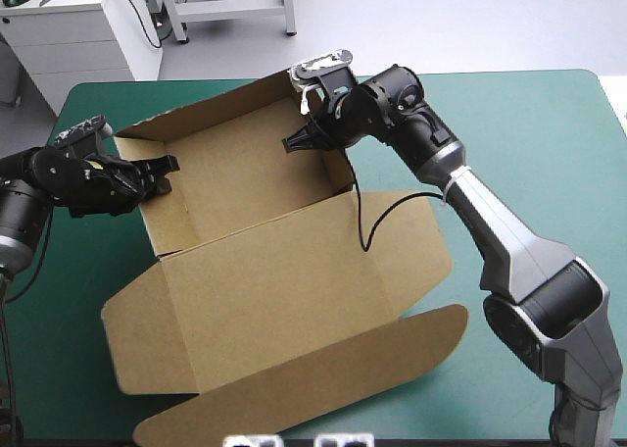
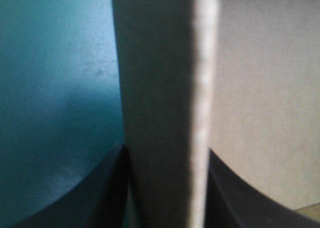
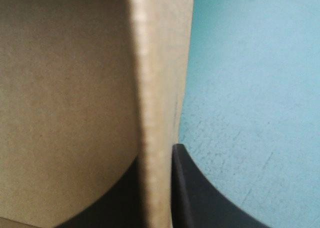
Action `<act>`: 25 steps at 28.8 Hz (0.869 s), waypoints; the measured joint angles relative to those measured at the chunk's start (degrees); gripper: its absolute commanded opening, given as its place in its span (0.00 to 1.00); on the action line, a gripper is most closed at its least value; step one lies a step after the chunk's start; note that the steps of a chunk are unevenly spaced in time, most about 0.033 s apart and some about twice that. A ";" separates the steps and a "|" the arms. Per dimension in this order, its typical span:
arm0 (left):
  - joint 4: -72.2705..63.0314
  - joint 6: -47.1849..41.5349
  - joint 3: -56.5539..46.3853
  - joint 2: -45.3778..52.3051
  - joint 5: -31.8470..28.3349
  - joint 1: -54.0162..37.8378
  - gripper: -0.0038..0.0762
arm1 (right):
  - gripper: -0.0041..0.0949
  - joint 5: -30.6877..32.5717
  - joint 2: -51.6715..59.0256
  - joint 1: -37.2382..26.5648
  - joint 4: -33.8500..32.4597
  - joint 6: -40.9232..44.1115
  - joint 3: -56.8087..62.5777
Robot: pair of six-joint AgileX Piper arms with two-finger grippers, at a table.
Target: Fold the box
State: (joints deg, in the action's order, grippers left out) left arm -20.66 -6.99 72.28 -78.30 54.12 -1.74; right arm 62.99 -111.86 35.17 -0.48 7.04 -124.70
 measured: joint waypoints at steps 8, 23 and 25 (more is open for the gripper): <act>2.04 2.03 -0.05 -0.32 -0.81 0.00 0.04 | 0.04 0.67 0.00 0.05 -0.87 0.41 -0.13; 11.56 0.90 19.98 -8.94 11.88 8.78 0.04 | 0.04 6.49 2.28 -0.20 -7.73 6.99 2.46; 14.57 -0.96 23.68 -13.40 15.92 11.52 0.04 | 0.04 6.49 2.28 -0.89 -6.57 7.88 6.56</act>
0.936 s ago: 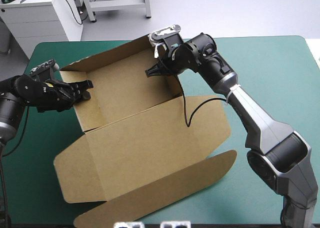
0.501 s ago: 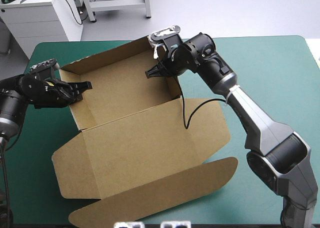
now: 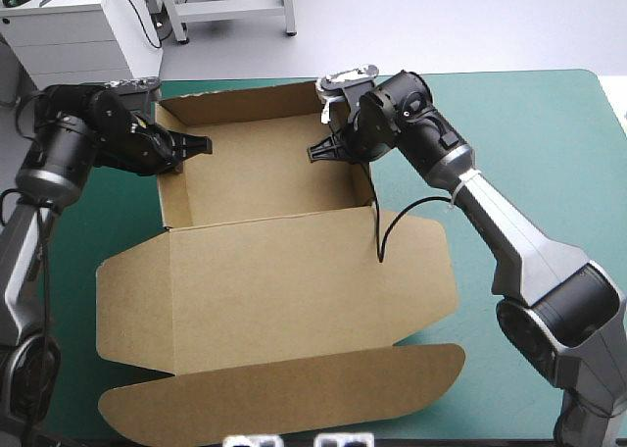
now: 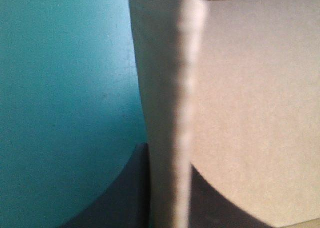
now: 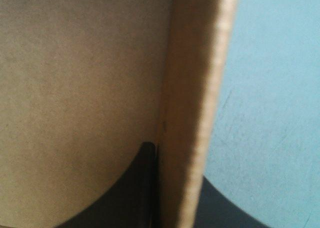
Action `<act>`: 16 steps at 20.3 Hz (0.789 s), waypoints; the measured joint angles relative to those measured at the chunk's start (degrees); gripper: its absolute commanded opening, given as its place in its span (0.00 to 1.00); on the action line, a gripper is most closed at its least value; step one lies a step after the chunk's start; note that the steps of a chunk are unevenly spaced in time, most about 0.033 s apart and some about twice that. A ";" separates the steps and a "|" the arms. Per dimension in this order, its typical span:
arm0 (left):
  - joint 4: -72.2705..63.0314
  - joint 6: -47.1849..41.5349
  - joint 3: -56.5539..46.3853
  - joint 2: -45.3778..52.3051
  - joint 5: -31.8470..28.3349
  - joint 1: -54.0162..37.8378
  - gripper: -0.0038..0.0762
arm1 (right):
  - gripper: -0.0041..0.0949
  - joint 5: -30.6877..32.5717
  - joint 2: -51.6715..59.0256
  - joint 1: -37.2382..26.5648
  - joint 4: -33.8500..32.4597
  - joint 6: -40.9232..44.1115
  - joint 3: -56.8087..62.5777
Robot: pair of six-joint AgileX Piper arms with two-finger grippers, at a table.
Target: Fold the box
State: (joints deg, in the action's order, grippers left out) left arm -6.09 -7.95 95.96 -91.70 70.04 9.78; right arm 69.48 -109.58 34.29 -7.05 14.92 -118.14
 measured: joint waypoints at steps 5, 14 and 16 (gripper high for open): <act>4.99 -3.55 1.07 -9.37 1.06 7.32 0.04 | 0.04 0.73 0.00 -0.91 -1.60 3.00 8.94; 1.82 -6.05 1.97 -22.61 -0.38 12.10 0.04 | 0.04 1.27 -1.36 -9.60 5.73 1.62 18.54; 1.76 -6.05 2.28 -22.98 -0.13 12.10 0.04 | 0.04 0.66 -1.85 -10.49 7.05 0.97 18.59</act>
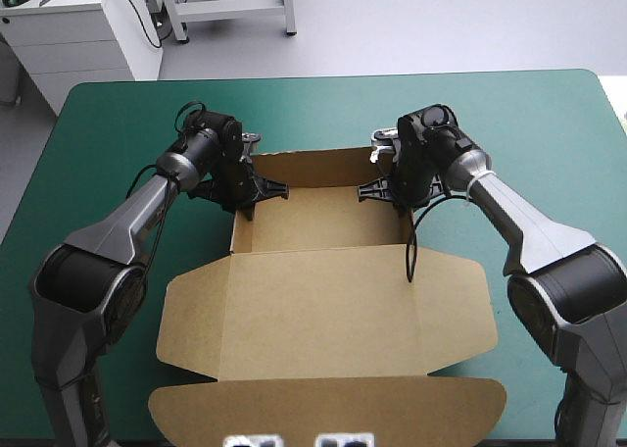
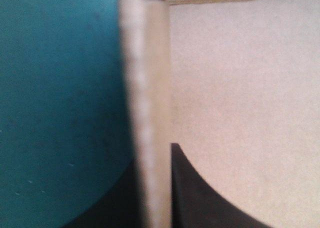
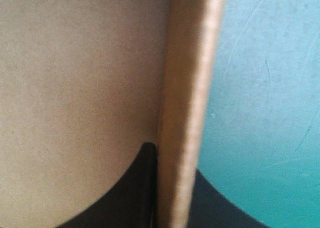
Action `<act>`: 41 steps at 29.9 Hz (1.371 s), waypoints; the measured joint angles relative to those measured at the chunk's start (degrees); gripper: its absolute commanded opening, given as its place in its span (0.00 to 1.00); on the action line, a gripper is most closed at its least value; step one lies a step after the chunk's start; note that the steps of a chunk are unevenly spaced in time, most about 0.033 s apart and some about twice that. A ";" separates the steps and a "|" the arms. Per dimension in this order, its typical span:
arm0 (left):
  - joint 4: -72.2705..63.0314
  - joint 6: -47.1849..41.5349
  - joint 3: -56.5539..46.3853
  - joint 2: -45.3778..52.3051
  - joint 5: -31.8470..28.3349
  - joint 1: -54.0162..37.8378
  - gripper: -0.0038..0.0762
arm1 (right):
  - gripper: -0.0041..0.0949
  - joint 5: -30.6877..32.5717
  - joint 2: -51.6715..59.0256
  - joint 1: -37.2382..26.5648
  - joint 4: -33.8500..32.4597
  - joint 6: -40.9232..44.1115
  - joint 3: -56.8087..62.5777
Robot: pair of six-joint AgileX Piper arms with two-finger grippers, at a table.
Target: Fold the box
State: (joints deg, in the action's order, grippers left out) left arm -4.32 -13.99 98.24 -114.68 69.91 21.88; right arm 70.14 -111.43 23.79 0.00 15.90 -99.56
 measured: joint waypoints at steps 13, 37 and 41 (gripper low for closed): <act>-0.03 0.99 0.24 -0.29 -0.04 0.22 0.04 | 0.06 0.06 -3.09 -0.68 1.04 -2.95 -0.52; -0.02 4.73 6.65 -1.53 0.84 0.58 0.71 | 0.56 0.77 -3.39 -0.41 -2.63 -3.36 -8.69; -0.22 4.73 8.44 -1.23 0.72 0.81 0.71 | 0.56 0.83 -1.71 -0.36 -3.08 -3.36 -8.75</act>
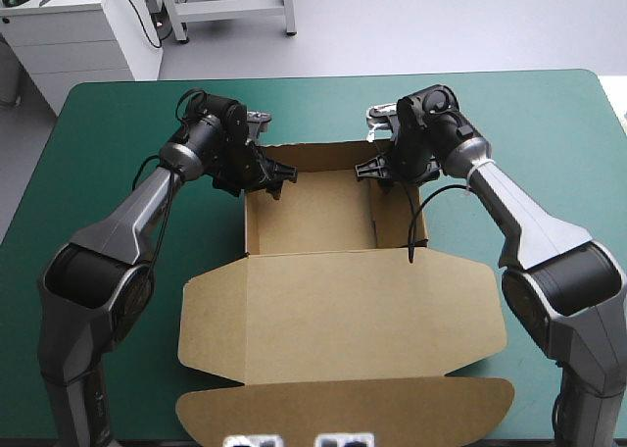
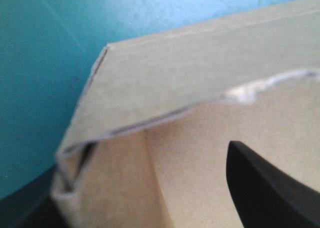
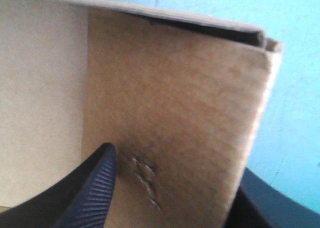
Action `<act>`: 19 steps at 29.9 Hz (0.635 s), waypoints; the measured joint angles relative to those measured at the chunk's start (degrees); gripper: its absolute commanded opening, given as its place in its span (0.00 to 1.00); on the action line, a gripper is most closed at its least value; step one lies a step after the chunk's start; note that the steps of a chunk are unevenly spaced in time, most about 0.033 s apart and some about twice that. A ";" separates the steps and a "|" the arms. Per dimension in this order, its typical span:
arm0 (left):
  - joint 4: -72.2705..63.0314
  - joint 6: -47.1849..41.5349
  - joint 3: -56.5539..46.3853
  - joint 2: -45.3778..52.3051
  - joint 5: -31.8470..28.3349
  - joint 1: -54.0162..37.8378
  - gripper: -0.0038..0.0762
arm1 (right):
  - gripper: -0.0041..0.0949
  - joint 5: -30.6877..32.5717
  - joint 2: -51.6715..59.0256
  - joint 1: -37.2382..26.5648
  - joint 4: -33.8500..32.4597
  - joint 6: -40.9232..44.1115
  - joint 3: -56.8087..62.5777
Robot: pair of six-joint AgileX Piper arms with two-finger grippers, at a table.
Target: Fold the box
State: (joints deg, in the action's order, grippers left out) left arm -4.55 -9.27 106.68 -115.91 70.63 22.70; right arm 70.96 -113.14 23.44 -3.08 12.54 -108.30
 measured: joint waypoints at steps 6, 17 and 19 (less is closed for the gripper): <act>0.00 0.00 0.12 1.02 0.05 0.14 0.71 | 0.56 0.05 1.93 0.00 -0.14 -0.06 -0.31; 0.18 0.04 0.23 6.51 0.23 0.14 0.71 | 0.56 0.10 8.31 0.06 -2.76 -0.72 -0.31; 0.18 0.04 0.23 8.52 0.23 0.14 0.71 | 0.56 0.10 10.42 0.06 -3.51 -0.72 -0.31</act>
State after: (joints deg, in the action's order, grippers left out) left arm -4.37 -9.22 106.91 -107.39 70.87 22.84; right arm 71.06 -102.72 23.50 -6.59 11.82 -108.61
